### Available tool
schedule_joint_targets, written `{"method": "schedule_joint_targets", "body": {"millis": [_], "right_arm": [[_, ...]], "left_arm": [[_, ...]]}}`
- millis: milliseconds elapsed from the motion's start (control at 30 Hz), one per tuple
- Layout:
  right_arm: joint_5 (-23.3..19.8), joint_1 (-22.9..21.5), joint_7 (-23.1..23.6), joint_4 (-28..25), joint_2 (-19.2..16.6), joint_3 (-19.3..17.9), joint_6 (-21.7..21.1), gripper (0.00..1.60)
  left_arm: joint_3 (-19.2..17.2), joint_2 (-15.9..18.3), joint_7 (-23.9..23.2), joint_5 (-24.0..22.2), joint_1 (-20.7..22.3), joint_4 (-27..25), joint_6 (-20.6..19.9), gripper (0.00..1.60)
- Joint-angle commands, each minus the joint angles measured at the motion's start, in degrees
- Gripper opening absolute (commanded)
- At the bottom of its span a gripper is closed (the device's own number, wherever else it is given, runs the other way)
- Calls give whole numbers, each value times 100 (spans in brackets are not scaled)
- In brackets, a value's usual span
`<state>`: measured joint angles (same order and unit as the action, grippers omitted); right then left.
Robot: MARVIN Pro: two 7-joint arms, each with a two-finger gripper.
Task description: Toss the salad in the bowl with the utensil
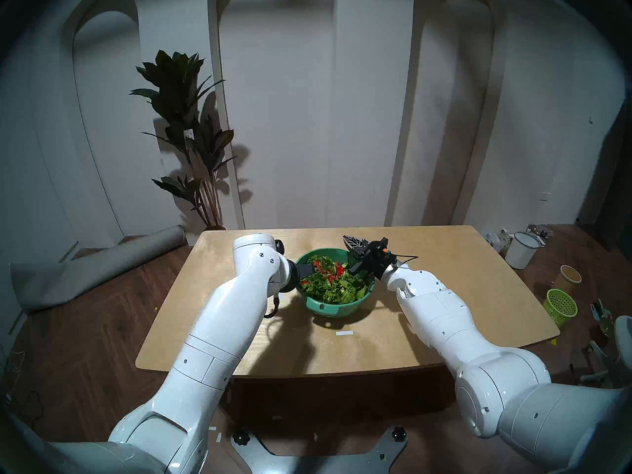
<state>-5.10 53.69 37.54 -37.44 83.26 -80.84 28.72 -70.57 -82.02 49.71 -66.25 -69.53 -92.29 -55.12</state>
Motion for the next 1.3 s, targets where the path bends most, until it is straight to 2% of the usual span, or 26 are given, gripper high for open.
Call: {"method": "schedule_joint_targets", "body": {"millis": [0, 333, 600, 800, 1000, 1267], "right_arm": [[-763, -89, 289, -86, 308, -390, -679, 0], [-1732, 148, 226, -31, 602, -991, -1838, 0], [-2038, 470, -93, -374, 580, -1199, -2711, 0], [-1981, 643, -455, -459, 538, -1174, -3317, 0], [-1972, 766, -610, -546, 649, -1058, -3650, 0], [-1541, 910, -692, -255, 725, -501, -3595, 0]], "left_arm": [[-3, 2, 399, 61, 177, -147, 12, 0], [-3, -22, 468, 85, 175, -157, 12, 0], [1, -39, 584, 45, 178, -170, 12, 0], [1, -40, 600, 35, 178, -173, 12, 0], [-3, -24, 500, 61, 176, -163, 12, 0], [-10, 18, 215, 126, 152, -126, 12, 0]]}}
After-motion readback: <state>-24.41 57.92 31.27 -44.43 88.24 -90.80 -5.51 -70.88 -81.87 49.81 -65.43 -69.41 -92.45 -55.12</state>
